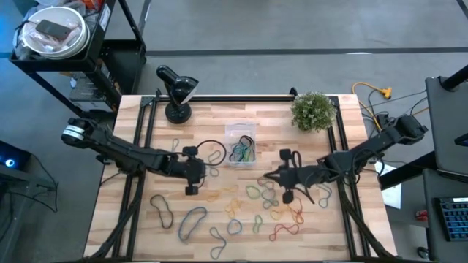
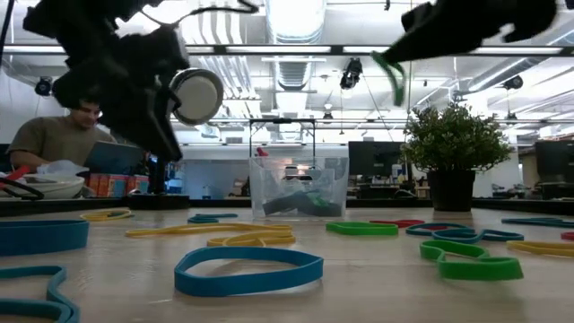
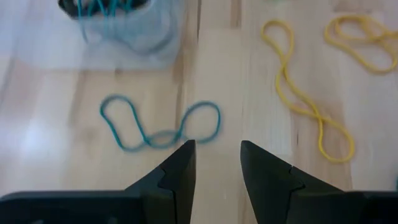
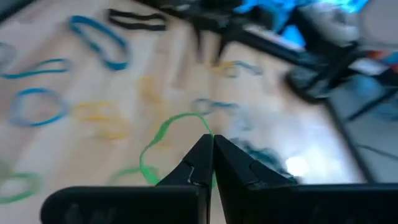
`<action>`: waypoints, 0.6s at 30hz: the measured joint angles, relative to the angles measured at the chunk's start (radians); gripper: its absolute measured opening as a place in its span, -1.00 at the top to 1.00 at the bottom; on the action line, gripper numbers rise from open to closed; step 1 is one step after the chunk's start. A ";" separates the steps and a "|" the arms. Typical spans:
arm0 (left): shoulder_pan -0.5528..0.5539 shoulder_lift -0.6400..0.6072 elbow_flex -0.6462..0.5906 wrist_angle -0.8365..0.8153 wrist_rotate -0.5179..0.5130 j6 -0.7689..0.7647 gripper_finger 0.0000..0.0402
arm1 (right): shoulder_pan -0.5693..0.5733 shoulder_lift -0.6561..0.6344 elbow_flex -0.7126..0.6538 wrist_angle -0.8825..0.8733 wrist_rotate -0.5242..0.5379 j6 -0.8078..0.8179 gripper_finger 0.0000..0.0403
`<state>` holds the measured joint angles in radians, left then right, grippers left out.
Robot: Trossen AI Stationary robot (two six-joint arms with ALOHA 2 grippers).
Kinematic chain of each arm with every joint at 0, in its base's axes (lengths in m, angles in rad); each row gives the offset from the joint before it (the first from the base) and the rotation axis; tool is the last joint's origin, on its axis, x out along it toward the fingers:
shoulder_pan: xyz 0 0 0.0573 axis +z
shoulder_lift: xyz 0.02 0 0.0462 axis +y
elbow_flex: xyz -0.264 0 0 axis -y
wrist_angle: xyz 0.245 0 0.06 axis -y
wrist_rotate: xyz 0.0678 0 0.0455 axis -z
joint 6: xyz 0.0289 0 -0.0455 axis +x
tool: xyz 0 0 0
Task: Pick and place rubber bands into bin
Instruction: Put green rubberband into the transparent bin
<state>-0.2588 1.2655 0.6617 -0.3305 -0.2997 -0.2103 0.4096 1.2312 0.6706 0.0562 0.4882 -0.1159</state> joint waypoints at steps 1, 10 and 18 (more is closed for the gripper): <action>-0.003 0.000 -0.010 -0.002 0.001 -0.019 0.44 | -0.006 0.000 0.007 0.000 0.030 -0.014 0.96; -0.013 0.001 -0.040 0.010 0.007 -0.073 0.44 | -0.123 0.000 0.036 0.001 0.117 -0.079 0.96; -0.013 0.001 -0.040 0.028 0.008 -0.073 0.44 | -0.265 0.060 0.036 0.045 0.107 -0.125 0.96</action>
<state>-0.2722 1.2663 0.6216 -0.3021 -0.2921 -0.2829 0.1446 1.2914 0.7071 0.1014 0.5949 -0.2410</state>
